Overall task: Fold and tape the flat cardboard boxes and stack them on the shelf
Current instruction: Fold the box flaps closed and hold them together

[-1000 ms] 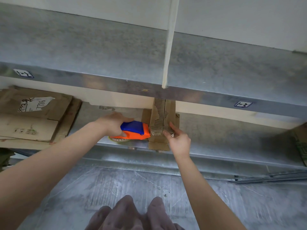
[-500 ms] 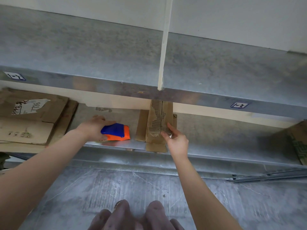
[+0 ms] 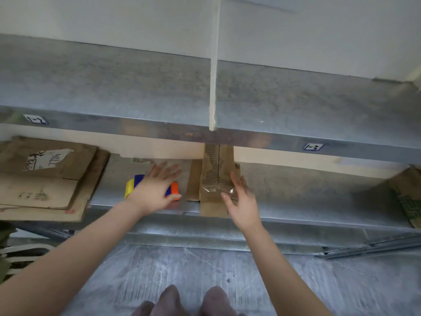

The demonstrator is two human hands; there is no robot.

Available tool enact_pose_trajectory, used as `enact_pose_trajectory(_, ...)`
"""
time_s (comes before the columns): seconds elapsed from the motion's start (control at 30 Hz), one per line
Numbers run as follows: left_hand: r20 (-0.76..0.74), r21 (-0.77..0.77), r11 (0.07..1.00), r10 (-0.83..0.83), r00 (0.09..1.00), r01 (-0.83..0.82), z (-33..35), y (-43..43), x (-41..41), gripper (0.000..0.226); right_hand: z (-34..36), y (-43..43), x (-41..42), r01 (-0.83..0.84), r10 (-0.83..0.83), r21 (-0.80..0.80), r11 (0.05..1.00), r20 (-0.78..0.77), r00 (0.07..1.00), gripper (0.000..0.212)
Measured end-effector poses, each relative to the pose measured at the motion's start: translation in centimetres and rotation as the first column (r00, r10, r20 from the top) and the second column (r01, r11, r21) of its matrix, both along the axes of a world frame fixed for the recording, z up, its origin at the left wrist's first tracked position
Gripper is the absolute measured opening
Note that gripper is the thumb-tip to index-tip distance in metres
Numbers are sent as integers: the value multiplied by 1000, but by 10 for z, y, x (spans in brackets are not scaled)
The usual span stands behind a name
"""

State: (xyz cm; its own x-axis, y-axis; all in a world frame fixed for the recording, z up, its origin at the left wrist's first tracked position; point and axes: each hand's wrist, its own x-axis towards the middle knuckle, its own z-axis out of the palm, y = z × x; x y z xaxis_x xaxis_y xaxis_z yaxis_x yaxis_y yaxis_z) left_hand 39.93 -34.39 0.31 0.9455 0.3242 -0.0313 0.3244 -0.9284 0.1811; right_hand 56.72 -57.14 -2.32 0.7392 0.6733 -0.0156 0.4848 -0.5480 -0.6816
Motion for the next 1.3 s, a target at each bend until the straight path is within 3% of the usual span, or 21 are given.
enact_pose_trajectory(0.1,154,-40,992,-115,981,122,4,-45,27,64,1,-7,-1,-60,68,-42,997,223,972,53)
enact_pose_trajectory(0.17,185,-36,986,-152,971,161,0,-65,39,61,0,-8,2,-132,154,-95,987,276,949,51)
enact_pose_trajectory(0.33,19,-108,990,-89,996,91,-31,-85,44,63,-6,-9,-1,-192,200,-100,976,81,976,53)
enact_pose_trajectory(0.43,140,-271,961,-23,990,60,-30,-85,44,58,-4,-7,8,-141,142,44,989,-14,990,45)
enact_pose_trajectory(0.5,274,-404,914,158,949,-35,-27,-81,44,55,2,-3,18,-91,94,81,993,-29,995,39)
enact_pose_trajectory(0.57,278,-507,851,310,909,-135,-23,-77,47,55,4,1,27,-68,71,89,994,-27,997,35)
enact_pose_trajectory(0.63,214,-563,805,359,908,-186,-22,-73,54,55,4,6,31,-67,70,84,994,-30,997,31)
enact_pose_trajectory(0.87,245,-427,867,385,890,-258,-30,-77,74,43,-7,16,14,88,-93,60,994,79,993,23)
enact_pose_trajectory(0.97,156,-500,835,350,924,-231,-27,-67,68,56,-5,10,30,-13,18,63,998,-78,997,32)
enact_pose_trajectory(1.07,26,-610,787,135,991,-91,-19,-43,61,71,3,-2,56,-196,198,29,980,-104,975,40)
enact_pose_trajectory(1.13,20,-635,772,46,999,-23,-14,-35,61,66,8,-3,67,-229,233,45,972,-148,961,42)
enact_pose_trajectory(1.3,63,-527,844,158,985,-101,-12,-41,77,50,7,7,67,-203,204,26,979,-178,963,31)
